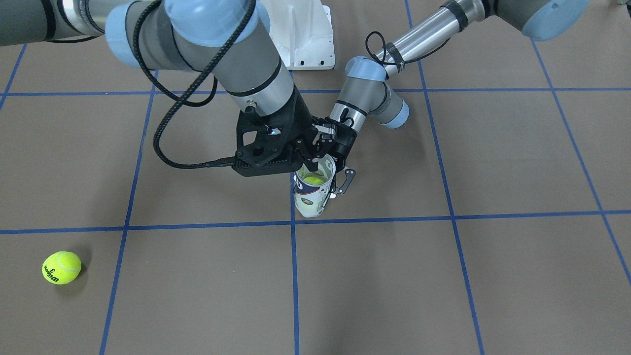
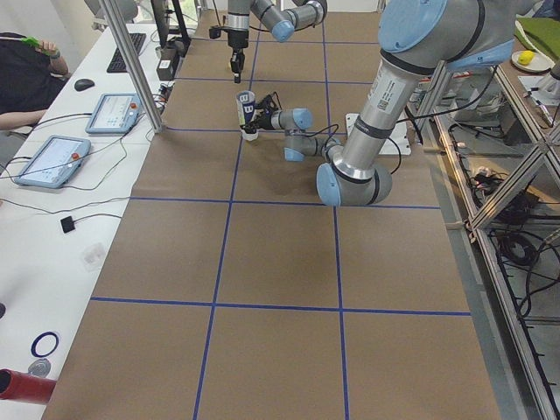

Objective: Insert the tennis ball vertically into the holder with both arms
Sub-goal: 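Move the right gripper to the second yellow ball and grasp it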

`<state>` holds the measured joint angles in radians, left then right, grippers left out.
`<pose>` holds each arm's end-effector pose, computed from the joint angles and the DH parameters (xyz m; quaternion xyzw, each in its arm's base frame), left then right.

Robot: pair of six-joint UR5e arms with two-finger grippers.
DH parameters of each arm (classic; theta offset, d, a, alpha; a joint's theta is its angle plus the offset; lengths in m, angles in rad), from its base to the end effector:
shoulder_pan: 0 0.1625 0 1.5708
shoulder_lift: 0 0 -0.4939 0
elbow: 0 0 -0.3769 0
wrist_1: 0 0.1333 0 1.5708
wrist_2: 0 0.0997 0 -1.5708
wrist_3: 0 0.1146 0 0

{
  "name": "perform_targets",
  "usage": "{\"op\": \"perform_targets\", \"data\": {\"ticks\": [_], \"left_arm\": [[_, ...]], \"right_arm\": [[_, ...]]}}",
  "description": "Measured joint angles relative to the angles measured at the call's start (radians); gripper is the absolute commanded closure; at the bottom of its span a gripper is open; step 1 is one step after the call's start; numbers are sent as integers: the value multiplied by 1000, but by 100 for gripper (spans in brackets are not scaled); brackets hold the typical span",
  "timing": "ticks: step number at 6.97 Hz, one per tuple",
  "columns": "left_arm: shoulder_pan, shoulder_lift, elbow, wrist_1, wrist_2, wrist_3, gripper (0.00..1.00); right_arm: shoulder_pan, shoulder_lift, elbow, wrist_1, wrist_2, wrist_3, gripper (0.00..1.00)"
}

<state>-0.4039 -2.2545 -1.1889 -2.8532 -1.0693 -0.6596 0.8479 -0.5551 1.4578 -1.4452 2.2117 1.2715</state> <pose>0.6349 -0.4762 0.3323 0.5594 0.4393 -0.0002 0.7029 -0.4697 -0.6303 0.0890 0.0229 -0.5409 0.0747 0.8375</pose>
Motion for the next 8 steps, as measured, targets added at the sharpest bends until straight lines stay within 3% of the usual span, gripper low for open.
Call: {"op": "perform_targets", "data": {"ticks": [2, 4, 5, 6, 8], "left_arm": [[0, 0, -1, 0, 0, 0, 25], [-1, -2, -1, 0, 0, 0, 24], [-1, -4, -1, 1, 0, 0, 24], [-1, -5, -2, 1, 0, 0, 24], [-1, -5, -2, 2, 0, 0, 24]], "right_arm": [[162, -91, 8, -4, 98, -162, 100], [285, -267, 8, -5, 151, -495, 100], [309, -350, 6, -2, 142, -653, 22], [318, -416, -5, 1, 111, -789, 0], [322, -487, -48, 3, 53, -949, 0]]}}
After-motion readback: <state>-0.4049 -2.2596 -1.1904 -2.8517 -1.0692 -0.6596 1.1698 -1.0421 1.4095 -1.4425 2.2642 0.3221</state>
